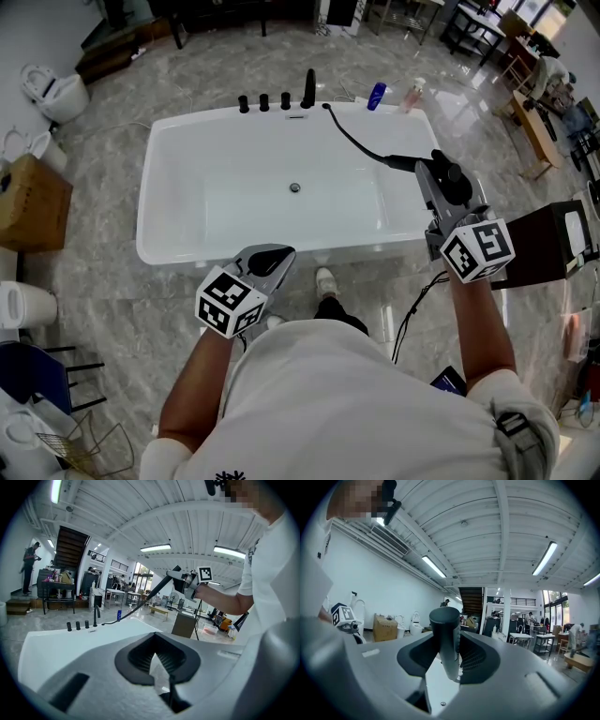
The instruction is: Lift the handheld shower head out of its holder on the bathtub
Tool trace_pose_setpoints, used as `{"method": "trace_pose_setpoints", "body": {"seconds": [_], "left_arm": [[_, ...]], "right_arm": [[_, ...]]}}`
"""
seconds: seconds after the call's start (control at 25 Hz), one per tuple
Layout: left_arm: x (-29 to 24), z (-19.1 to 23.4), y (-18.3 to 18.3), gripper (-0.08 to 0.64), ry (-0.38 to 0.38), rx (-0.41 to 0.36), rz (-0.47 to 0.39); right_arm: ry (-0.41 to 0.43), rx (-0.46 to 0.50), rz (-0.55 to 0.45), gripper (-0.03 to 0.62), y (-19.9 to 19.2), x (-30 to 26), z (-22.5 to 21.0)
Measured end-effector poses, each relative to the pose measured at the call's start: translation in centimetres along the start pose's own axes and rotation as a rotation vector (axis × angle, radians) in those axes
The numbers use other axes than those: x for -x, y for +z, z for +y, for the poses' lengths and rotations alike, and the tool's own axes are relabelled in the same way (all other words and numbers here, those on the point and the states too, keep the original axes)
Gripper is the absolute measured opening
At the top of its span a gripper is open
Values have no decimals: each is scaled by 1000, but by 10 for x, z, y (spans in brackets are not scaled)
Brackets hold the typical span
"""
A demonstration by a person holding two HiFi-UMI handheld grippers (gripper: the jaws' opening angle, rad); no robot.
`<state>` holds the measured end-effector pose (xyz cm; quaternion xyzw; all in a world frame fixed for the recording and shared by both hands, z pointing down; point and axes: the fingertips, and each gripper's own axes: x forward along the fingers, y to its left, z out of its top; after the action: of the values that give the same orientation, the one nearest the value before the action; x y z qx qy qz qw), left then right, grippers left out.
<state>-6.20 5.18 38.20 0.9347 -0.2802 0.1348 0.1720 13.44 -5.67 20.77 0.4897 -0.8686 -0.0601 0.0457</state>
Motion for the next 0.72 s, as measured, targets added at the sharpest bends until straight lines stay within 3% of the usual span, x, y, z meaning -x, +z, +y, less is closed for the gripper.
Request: {"method": "trace_pose_setpoints", "body": {"seconds": [0.72], "left_arm": [[-1, -5, -6, 6, 8, 5, -4]], "right_arm": [[6, 13, 8, 143, -5, 4, -1]]}}
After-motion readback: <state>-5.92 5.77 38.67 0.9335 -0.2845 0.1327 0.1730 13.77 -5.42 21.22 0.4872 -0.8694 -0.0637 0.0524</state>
